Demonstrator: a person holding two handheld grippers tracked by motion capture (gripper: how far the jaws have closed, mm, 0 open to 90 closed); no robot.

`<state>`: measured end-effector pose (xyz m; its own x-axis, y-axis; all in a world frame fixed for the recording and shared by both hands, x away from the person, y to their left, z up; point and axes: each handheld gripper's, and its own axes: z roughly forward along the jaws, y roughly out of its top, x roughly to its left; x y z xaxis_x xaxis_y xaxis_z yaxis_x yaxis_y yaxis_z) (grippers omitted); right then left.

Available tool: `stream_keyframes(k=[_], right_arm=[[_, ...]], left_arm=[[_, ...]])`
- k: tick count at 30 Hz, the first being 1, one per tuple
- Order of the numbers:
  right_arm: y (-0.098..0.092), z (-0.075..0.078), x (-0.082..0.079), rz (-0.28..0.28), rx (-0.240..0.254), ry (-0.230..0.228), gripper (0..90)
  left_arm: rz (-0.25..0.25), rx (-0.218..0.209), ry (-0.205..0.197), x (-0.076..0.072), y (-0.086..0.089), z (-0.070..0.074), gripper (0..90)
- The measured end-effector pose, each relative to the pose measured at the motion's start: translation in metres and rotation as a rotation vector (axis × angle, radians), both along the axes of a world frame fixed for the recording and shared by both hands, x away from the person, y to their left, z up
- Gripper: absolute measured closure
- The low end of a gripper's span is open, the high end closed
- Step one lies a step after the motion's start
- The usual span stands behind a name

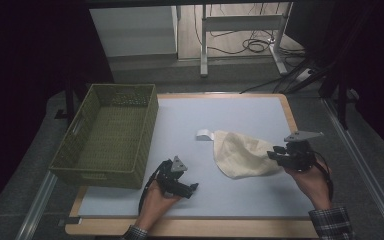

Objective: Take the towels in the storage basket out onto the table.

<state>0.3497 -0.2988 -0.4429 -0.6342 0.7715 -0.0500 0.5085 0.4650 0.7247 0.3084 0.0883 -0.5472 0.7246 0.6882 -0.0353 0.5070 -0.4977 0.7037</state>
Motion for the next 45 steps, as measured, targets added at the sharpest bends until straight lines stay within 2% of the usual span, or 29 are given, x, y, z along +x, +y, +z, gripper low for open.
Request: stream_keyframes(k=[3, 6, 9, 10, 13, 14, 15, 17, 18, 19, 20, 21, 22, 23, 26, 27, 28, 31, 33, 34, 35, 36, 37, 38, 39, 40, 43, 44, 45], right_arm=[[-0.003, 0.0, -0.01, 0.009, 0.006, 0.009, 64.7], [-0.002, -0.006, -0.02, 0.042, 0.022, 0.026, 64.7], [0.001, -0.011, -0.022, 0.053, 0.015, 0.03, 64.7], [0.003, -0.017, -0.022, 0.051, -0.003, 0.022, 64.7], [0.001, -0.02, -0.022, 0.039, -0.011, 0.015, 64.6], [-0.004, -0.021, -0.02, 0.026, -0.003, 0.014, 63.5], [-0.008, -0.022, -0.02, 0.017, -0.005, 0.011, 63.0], [-0.012, -0.022, -0.019, 0.005, -0.009, 0.008, 62.5], [-0.022, -0.023, -0.018, -0.023, -0.019, -0.005, 62.4], [-0.022, -0.023, -0.018, -0.023, -0.019, -0.005, 62.4], [-0.033, -0.025, -0.015, -0.057, -0.021, -0.014, 62.4], [-0.033, -0.025, -0.015, -0.057, -0.021, -0.014, 62.4], [-0.047, -0.029, -0.01, -0.097, -0.019, -0.015, 62.4], [-0.053, -0.031, -0.007, -0.118, -0.015, -0.015, 62.4], [-0.064, -0.035, -0.001, -0.149, 0.006, -0.008, 61.6], [-0.07, -0.039, 0.005, -0.16, 0.035, -0.002, 57.4], [-0.071, -0.042, 0.008, -0.163, 0.04, 0.003, 55.1], [-0.071, -0.047, 0.015, -0.169, 0.03, 0.009, 52.8], [-0.065, -0.057, 0.023, -0.149, 0.01, 0.021, 53.0], [-0.062, -0.06, 0.025, -0.144, 0.001, 0.03, 53.6], [-0.062, -0.06, 0.025, -0.144, 0.001, 0.03, 53.6], [-0.06, -0.063, 0.027, -0.136, -0.009, 0.039, 56.3], [-0.054, -0.069, 0.028, -0.134, -0.036, 0.05, 63.0], [-0.052, -0.069, 0.027, -0.144, -0.051, 0.03, 69.8], [-0.051, -0.068, 0.027, -0.139, -0.05, 0.035, 76.7], [-0.051, -0.067, 0.026, -0.128, -0.033, 0.05, 82.9], [-0.049, -0.063, 0.023, -0.103, -0.02, 0.057, 86.1], [-0.045, -0.057, 0.017, -0.078, -0.02, 0.045, 86.3], [-0.045, -0.057, 0.017, -0.078, -0.02, 0.045, 86.3]], left_arm=[[0.002, -0.002, 0.0, 0.0, 0.0, 0.0, 4.2], [0.0, 0.0, 0.0, 0.0, 0.0, 0.0, 4.2], [0.001, 0.001, 0.0, 0.0, 0.0, 0.0, 4.4], [0.003, -0.006, -0.01, -0.002, 0.0, 0.001, 7.8], [-0.003, -0.022, -0.014, -0.003, -0.003, 0.003, 23.3], [-0.043, -0.035, 0.0, -0.001, -0.012, 0.007, 25.2], [-0.043, -0.035, 0.0, -0.001, -0.012, 0.007, 26.2], [-0.092, -0.03, -0.01, 0.001, -0.026, 0.013, 29.6], [-0.142, -0.047, -0.012, 0.005, -0.043, 0.02, 34.2], [-0.142, -0.047, -0.012, 0.005, -0.043, 0.02, 35.9], [-0.187, -0.073, -0.005, 0.011, -0.06, 0.026, 38.1], [-0.187, -0.073, -0.005, 0.011, -0.06, 0.026, 39.0], [-0.218, -0.081, -0.001, 0.017, -0.076, 0.029, 40.4], [-0.218, -0.081, -0.001, 0.017, -0.076, 0.029, 42.4], [-0.249, -0.072, 0.005, 0.025, -0.096, 0.029, 43.4], [-0.255, -0.073, 0.012, 0.027, -0.102, 0.029, 43.4], [-0.266, -0.061, 0.015, 0.03, -0.112, 0.025, 42.7], [-0.265, -0.036, 0.009, 0.033, -0.12, 0.02, 41.7], [-0.268, -0.033, 0.012, 0.035, -0.125, 0.016, 44.2], [-0.256, -0.028, -0.008, 0.034, -0.126, 0.016, 49.1], [-0.256, -0.028, -0.008, 0.034, -0.126, 0.016, 54.8], [-0.253, -0.026, -0.014, 0.035, -0.126, 0.016, 54.8], [-0.254, -0.028, -0.014, 0.035, -0.125, 0.016, 64.8], [-0.26, -0.025, -0.016, 0.036, -0.124, 0.016, 72.8], [-0.263, -0.036, -0.008, 0.036, -0.123, 0.016, 81.7], [-0.266, -0.048, 0.001, 0.037, -0.121, 0.016, 85.6], [-0.268, -0.072, 0.004, 0.036, -0.116, 0.019, 87.3], [-0.264, -0.091, 0.002, 0.035, -0.108, 0.025, 87.5], [-0.264, -0.091, 0.002, 0.035, -0.108, 0.025, 87.5]])
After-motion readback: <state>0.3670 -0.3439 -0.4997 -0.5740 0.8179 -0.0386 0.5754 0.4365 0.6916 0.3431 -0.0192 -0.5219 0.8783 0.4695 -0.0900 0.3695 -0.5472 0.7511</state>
